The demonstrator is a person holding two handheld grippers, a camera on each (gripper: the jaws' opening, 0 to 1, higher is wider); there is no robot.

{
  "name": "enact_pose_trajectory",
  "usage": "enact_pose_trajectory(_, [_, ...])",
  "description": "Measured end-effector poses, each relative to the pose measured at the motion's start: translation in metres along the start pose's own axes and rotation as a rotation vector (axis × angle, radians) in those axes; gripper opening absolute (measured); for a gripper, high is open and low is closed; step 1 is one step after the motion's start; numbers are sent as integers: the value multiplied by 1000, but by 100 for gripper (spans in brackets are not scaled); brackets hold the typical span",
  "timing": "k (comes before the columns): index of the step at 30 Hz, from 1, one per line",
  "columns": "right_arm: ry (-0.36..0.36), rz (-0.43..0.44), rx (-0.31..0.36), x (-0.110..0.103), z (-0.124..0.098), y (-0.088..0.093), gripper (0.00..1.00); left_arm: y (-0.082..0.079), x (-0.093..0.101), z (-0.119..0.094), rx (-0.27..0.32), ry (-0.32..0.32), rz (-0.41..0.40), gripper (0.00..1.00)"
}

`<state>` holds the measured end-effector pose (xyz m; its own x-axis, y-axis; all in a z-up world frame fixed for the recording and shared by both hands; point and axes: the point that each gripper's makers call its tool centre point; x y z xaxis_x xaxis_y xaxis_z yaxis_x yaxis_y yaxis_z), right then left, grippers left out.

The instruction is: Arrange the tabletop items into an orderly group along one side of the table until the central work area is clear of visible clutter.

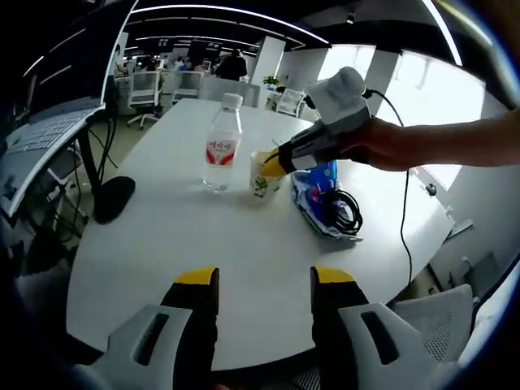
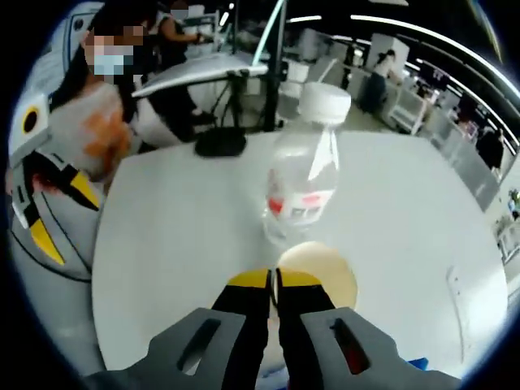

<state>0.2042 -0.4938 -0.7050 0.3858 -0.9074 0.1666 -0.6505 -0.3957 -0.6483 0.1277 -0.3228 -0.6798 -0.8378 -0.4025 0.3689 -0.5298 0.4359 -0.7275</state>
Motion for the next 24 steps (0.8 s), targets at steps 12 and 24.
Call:
enact_pose_trajectory(12, [12, 25, 12, 2, 11, -5, 0, -2, -3, 0, 2, -8, -6, 44])
enact_pose_trajectory(24, [40, 45, 32, 3, -4, -7, 11, -4, -2, 0, 1, -8, -7, 44])
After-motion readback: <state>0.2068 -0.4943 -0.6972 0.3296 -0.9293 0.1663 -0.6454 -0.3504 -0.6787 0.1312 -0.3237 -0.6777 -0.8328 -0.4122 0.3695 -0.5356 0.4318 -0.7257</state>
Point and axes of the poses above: the point that each gripper's makers call its tool centre point, and the gripper's own axes: z roughly forward along the fingers, x roughly to its right, y roughly out of its underside, and after that the axes turned 6 degrees about -z, right-handed
